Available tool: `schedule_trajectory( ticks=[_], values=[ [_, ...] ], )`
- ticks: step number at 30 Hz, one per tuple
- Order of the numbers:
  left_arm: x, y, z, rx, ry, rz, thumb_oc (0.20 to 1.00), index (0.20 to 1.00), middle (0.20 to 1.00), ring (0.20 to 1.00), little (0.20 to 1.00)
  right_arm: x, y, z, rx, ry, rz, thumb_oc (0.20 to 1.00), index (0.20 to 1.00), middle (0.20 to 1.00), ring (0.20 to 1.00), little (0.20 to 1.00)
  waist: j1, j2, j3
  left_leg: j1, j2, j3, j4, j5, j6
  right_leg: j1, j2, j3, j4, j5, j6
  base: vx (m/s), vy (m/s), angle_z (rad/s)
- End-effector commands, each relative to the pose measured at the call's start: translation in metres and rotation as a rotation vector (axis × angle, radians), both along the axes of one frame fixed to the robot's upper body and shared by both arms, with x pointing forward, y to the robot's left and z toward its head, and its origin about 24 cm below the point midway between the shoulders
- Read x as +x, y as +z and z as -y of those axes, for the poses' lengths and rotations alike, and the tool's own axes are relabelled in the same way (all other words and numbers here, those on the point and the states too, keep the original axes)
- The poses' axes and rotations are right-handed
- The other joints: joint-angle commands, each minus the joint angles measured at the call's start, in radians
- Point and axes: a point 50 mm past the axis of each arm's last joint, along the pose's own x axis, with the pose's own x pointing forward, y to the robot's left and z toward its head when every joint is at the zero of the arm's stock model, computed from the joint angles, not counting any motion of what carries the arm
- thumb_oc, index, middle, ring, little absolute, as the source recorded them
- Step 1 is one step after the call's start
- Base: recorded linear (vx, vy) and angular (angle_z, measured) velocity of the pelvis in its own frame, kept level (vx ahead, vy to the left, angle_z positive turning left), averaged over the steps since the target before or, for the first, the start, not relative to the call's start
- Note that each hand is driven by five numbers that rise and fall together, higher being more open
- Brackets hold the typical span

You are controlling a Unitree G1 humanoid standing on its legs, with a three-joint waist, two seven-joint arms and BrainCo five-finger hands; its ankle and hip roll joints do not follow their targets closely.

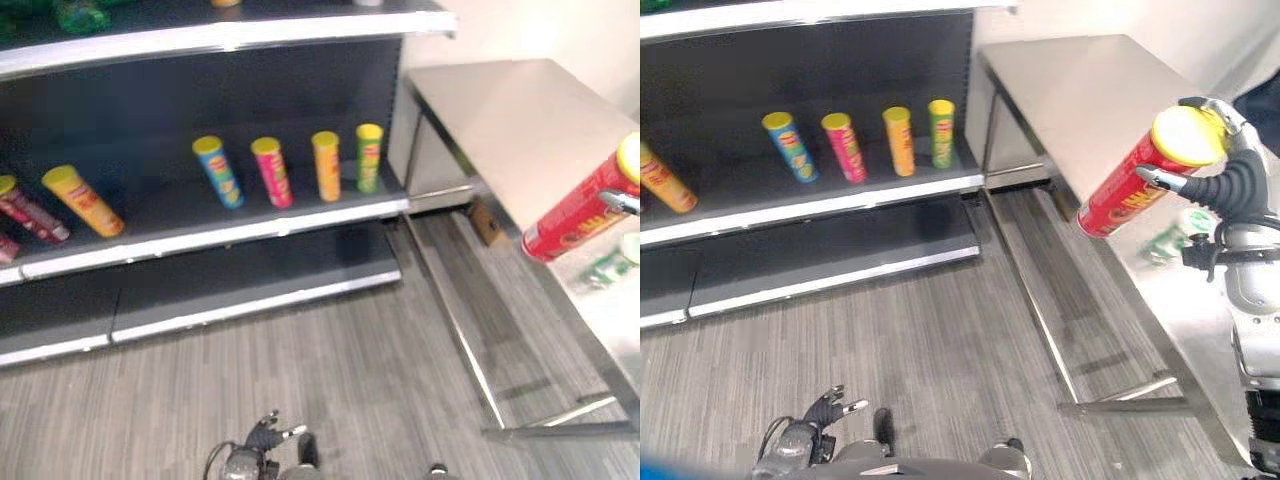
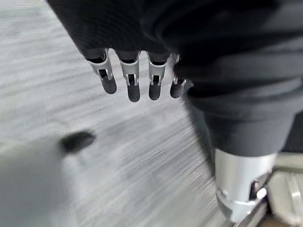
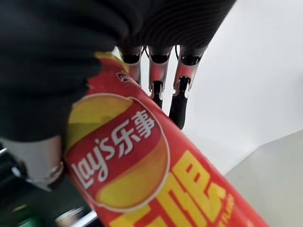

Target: Put the goods on the table back onto the shelves and tidy them up.

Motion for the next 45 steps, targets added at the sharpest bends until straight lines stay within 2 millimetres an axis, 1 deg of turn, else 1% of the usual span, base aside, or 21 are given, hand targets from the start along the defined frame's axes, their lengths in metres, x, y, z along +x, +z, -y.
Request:
schedule_trajectory(
  ticks=[1, 2, 5, 8, 9, 15, 18, 21, 23, 25, 26, 27, 28, 29, 31, 32, 35, 37, 40, 44, 45],
  values=[
    [0.002, 0.008, -0.022, 0.066, -0.035, 0.02, 1.0, 1.0, 1.0, 1.0, 1.0, -0.004, 0.041, -0.006, -0.123, -0.001, 0.158, 0.2, 0.2, 0.2, 0.2, 0.2, -0.009, -0.025, -0.029, -0.015, 0.052, -0.028, 0.043, -0.092, -0.034, 0.015, 0.104, 0.216, -0.003, 0.079, 0.035, 0.24, 0.333, 1.24],
    [0.004, 0.009, -0.024, 0.07, -0.051, 0.025, 1.0, 1.0, 1.0, 1.0, 1.0, -0.008, 0.044, -0.005, -0.135, 0.002, 0.166, 0.2, 0.2, 0.2, 0.2, 0.2, -0.032, -0.011, -0.021, 0.009, 0.036, -0.055, 0.029, -0.098, -0.024, -0.028, 0.177, 0.304, 0.017, 0.019, 0.025, 0.26, 0.293, 1.23],
    [0.006, 0.01, -0.025, 0.08, -0.078, 0.019, 1.0, 1.0, 1.0, 1.0, 1.0, -0.01, 0.046, -0.009, -0.138, 0.037, 0.17, 0.2, 0.2, 0.2, 0.2, 0.2, -0.064, 0.003, 0.004, 0.057, 0.016, -0.104, 0.012, -0.112, -0.016, -0.102, 0.277, 0.363, -0.031, -0.079, 0.01, 0.25, 0.175, 0.76],
    [0.006, 0.009, -0.024, 0.083, -0.093, 0.006, 1.0, 1.0, 1.0, 1.0, 1.0, -0.011, 0.044, -0.009, -0.126, 0.056, 0.158, 0.2, 0.2, 0.2, 0.2, 0.2, -0.083, -0.002, 0.019, 0.082, -0.006, -0.134, 0.003, -0.116, -0.009, -0.15, 0.34, 0.391, -0.079, -0.067, 0.011, 0.23, 0.072, 0.64],
    [0.007, 0.008, -0.019, 0.075, -0.116, -0.001, 1.0, 1.0, 1.0, 1.0, 1.0, -0.011, 0.04, -0.012, -0.099, 0.091, 0.14, 0.2, 0.2, 0.2, 0.2, 0.2, -0.097, -0.016, 0.033, 0.123, -0.042, -0.167, -0.004, -0.136, -0.001, -0.219, 0.402, 0.379, -0.159, -0.018, 0.021, 0.25, 0.053, 0.87],
    [0.005, 0.005, -0.013, 0.065, -0.129, -0.02, 1.0, 1.0, 1.0, 1.0, 1.0, -0.007, 0.018, -0.026, -0.109, 0.158, 0.045, 0.2, 0.2, 0.2, 0.2, 0.2, -0.126, -0.03, 0.047, 0.187, -0.077, -0.231, -0.009, -0.164, 0.006, -0.259, 0.449, 0.322, -0.23, 0.036, 0.031, 0.24, 0.017, 0.43],
    [0.007, 0.003, 0.0, 0.054, -0.207, -0.024, 1.0, 1.0, 1.0, 1.0, 1.0, -0.011, 0.002, -0.035, -0.177, 0.189, -0.043, 0.2, 0.2, 0.2, 0.2, 0.2, -0.15, -0.03, 0.022, 0.239, -0.093, -0.268, -0.007, -0.209, 0.011, -0.227, 0.452, 0.331, -0.234, 0.068, -0.012, 0.31, -0.069, 1.24],
    [0.005, 0.002, 0.009, 0.03, -0.227, -0.015, 1.0, 1.0, 1.0, 1.0, 1.0, -0.015, -0.018, -0.052, -0.222, 0.279, -0.154, 0.2, 0.2, 0.2, 0.2, 0.2, -0.172, 0.022, -0.014, 0.27, -0.022, -0.24, 0.147, -0.228, -0.078, -0.148, 0.468, 0.304, -0.215, 0.028, -0.052, 0.48, -0.153, 0.94],
    [0.008, 0.004, 0.01, 0.018, -0.209, 0.0, 1.0, 1.0, 1.0, 1.0, 1.0, -0.012, -0.022, -0.065, -0.283, 0.331, -0.186, 0.2, 0.2, 0.2, 0.2, 0.2, -0.151, 0.043, 0.007, 0.182, 0.002, -0.208, 0.44, -0.122, -0.158, -0.058, 0.489, 0.309, -0.226, -0.021, -0.086, 0.26, -0.074, 0.29],
    [0.015, 0.007, 0.009, 0.037, -0.187, 0.025, 1.0, 1.0, 1.0, 1.0, 1.0, -0.004, -0.026, -0.078, -0.317, 0.373, -0.201, 0.2, 0.2, 0.2, 0.2, 0.2, -0.118, 0.008, 0.058, 0.028, 0.0, -0.179, 0.718, -0.024, -0.181, -0.008, 0.458, 0.322, -0.235, -0.046, -0.112, 0.06, -0.056, -0.45],
    [0.017, 0.008, 0.01, 0.033, -0.172, 0.035, 1.0, 1.0, 1.0, 1.0, 1.0, -0.002, -0.027, -0.082, -0.33, 0.387, -0.201, 0.2, 0.2, 0.2, 0.2, 0.2, -0.118, 0.006, 0.065, -0.004, 0.043, -0.142, 0.726, -0.027, -0.175, -0.001, 0.453, 0.326, -0.237, -0.051, -0.111, 0.11, -0.029, -0.74],
    [0.019, 0.009, 0.011, 0.021, -0.157, 0.045, 1.0, 1.0, 1.0, 1.0, 1.0, -0.002, -0.029, -0.084, -0.339, 0.4, -0.217, 0.2, 0.2, 0.2, 0.2, 0.2, -0.114, 0.004, 0.067, -0.014, 0.098, -0.109, 0.673, -0.029, -0.163, 0.01, 0.444, 0.329, -0.24, -0.06, -0.109, 0.23, 0.103, -0.56],
    [0.022, 0.013, 0.015, -0.012, -0.14, 0.081, 1.0, 1.0, 1.0, 1.0, 1.0, 0.0, -0.032, -0.09, -0.349, 0.42, -0.229, 0.2, 0.2, 0.2, 0.2, 0.2, -0.093, 0.003, 0.066, -0.01, 0.164, -0.092, 0.507, -0.07, -0.127, 0.027, 0.416, 0.34, -0.247, -0.074, -0.093, 0.36, 0.281, -0.7],
    [0.021, 0.014, 0.016, -0.024, -0.127, 0.095, 1.0, 1.0, 1.0, 1.0, 1.0, 0.004, -0.034, -0.096, -0.352, 0.441, -0.231, 0.2, 0.2, 0.2, 0.2, 0.2, -0.071, 0.009, 0.064, -0.008, 0.211, -0.118, 0.272, -0.069, -0.129, 0.036, 0.394, 0.371, -0.25, -0.098, -0.074, 0.38, 0.368, -0.86],
    [0.023, 0.015, 0.016, -0.012, -0.136, 0.108, 1.0, 1.0, 1.0, 1.0, 1.0, 0.009, -0.032, -0.1, -0.366, 0.444, -0.205, 0.2, 0.2, 0.2, 0.2, 0.2, -0.048, 0.035, 0.051, -0.026, 0.258, -0.25, 0.013, 0.054, -0.171, 0.046, 0.381, 0.417, -0.251, -0.129, -0.06, 0.4, 0.471, -0.78],
    [0.025, 0.016, 0.017, -0.013, -0.137, 0.117, 1.0, 1.0, 1.0, 1.0, 1.0, 0.008, -0.033, -0.101, -0.374, 0.44, -0.203, 0.2, 0.2, 0.2, 0.2, 0.2, -0.049, 0.046, 0.048, -0.042, 0.26, -0.319, -0.023, 0.062, -0.187, 0.062, 0.367, 0.451, -0.243, -0.149, -0.05, 0.4, 0.5, -0.55],
    [0.034, 0.023, 0.018, 0.001, -0.184, 0.157, 1.0, 1.0, 1.0, 1.0, 1.0, 0.011, -0.037, -0.1, -0.394, 0.406, -0.212, 0.2, 0.2, 0.2, 0.2, 0.2, -0.046, 0.066, 0.039, -0.039, 0.208, -0.318, 0.016, 0.024, -0.181, 0.065, 0.288, 0.472, -0.233, -0.133, -0.004, 0.27, 0.594, 0.24],
    [0.038, 0.026, 0.009, 0.048, -0.222, 0.152, 1.0, 1.0, 1.0, 1.0, 1.0, 0.016, -0.042, -0.105, -0.39, 0.406, -0.221, 0.2, 0.2, 0.2, 0.2, 0.2, -0.043, 0.046, 0.02, -0.006, 0.124, -0.253, -0.007, -0.031, -0.123, 0.012, 0.191, 0.499, -0.217, -0.071, 0.057, 0.19, 0.801, 0.22],
    [0.039, 0.03, -0.002, 0.074, -0.191, 0.167, 1.0, 1.0, 1.0, 1.0, 1.0, 0.024, -0.045, -0.122, -0.389, 0.459, -0.222, 0.2, 0.2, 0.2, 0.2, 0.2, -0.02, 0.027, 0.019, 0.003, 0.063, -0.178, -0.006, -0.068, -0.077, -0.052, 0.137, 0.482, -0.208, 0.004, 0.077, 0.04, 0.485, -1.43],
    [0.037, 0.03, -0.009, 0.087, -0.166, 0.157, 1.0, 1.0, 1.0, 1.0, 1.0, 0.03, -0.048, -0.133, -0.386, 0.49, -0.228, 0.2, 0.2, 0.2, 0.2, 0.2, -0.01, 0.015, 0.027, 0.02, 0.045, -0.142, -0.013, -0.08, -0.056, -0.086, 0.119, 0.435, -0.176, 0.064, 0.077, -0.01, 0.21, -0.5],
    [0.036, 0.03, -0.011, 0.088, -0.162, 0.153, 1.0, 1.0, 1.0, 1.0, 1.0, 0.03, -0.05, -0.132, -0.376, 0.489, -0.234, 0.2, 0.2, 0.2, 0.2, 0.2, -0.012, 0.018, 0.033, 0.023, 0.041, -0.135, -0.018, -0.08, -0.046, -0.09, 0.145, 0.423, -0.145, 0.062, 0.068, -0.02, 0.162, 0.02]
  ],
)
